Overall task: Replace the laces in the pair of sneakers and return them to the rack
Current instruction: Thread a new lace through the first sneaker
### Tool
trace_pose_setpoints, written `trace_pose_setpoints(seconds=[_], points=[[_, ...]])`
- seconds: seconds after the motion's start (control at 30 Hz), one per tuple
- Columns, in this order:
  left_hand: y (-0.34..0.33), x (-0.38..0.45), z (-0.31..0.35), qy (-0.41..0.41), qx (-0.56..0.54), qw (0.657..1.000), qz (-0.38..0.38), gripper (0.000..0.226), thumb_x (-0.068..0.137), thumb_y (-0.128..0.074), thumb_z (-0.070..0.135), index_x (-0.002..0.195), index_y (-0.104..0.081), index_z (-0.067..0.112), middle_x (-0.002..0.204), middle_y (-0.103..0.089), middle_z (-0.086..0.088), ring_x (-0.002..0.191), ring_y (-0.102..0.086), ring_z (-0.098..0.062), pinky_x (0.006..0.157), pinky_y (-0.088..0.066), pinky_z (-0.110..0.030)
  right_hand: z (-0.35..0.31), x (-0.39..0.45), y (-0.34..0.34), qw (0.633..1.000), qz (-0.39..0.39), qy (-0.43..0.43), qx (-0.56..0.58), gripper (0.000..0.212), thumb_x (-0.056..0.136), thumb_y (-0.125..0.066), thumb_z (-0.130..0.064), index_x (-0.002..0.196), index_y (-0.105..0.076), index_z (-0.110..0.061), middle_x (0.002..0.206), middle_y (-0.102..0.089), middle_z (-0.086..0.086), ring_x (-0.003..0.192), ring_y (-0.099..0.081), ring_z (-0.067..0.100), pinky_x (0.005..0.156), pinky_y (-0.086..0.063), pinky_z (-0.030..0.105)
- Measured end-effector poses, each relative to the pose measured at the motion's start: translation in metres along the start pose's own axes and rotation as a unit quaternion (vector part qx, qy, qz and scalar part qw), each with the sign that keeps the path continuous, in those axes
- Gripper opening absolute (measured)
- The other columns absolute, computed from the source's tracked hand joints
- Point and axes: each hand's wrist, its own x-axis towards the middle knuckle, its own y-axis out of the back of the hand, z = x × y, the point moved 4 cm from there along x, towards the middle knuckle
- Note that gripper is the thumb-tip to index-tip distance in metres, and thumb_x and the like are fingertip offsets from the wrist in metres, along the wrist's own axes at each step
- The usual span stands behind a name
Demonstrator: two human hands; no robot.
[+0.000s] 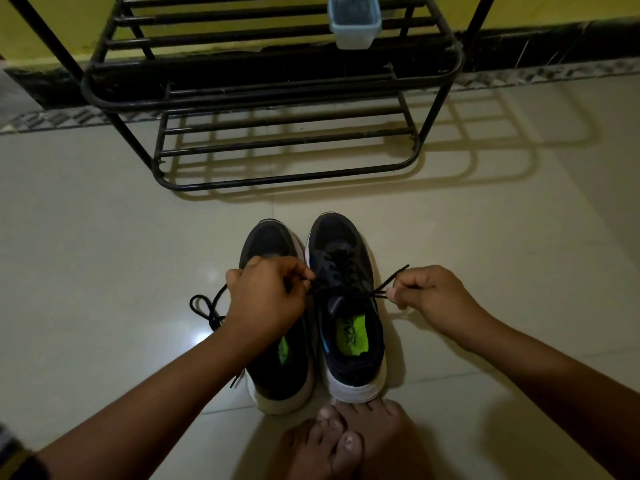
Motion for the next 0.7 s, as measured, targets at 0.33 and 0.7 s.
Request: trace_pose_setpoints(seconds=[0.33,0.7], points=[[0.002,-0.017,0.019,-0.115,0.225,0.967,-0.018,0.038,0.087,-0.045,0.058,0.111,-0.057,0.031,0.105,-0.064,0.01,0.121,-0.039,-0.02,0.089,-0.016,-0.037,-0.006,-0.009,-0.015,0.979,-0.032,0.03,-0.201,0.033,0.078,-0.068,-0.048,0.099,-0.065,-0.022,0.072,-0.064,-0.003,0.065,-0.059,0.004,0.063,-0.047,0.023],[-0.042,-0.016,0.055,-0.181,0.263,0.943,-0.09,0.04,0.092,-0.043,0.052,0.116,-0.054,0.022,0.11,-0.062,0.0,0.115,-0.04,-0.025,0.09,-0.018,-0.039,0.002,-0.015,0.0,0.961,0.034,0.034,-0.272,0.021,0.087,-0.059,-0.025,0.095,-0.065,-0.006,0.059,-0.046,-0.004,0.065,-0.053,0.019,0.058,-0.035,0.025]])
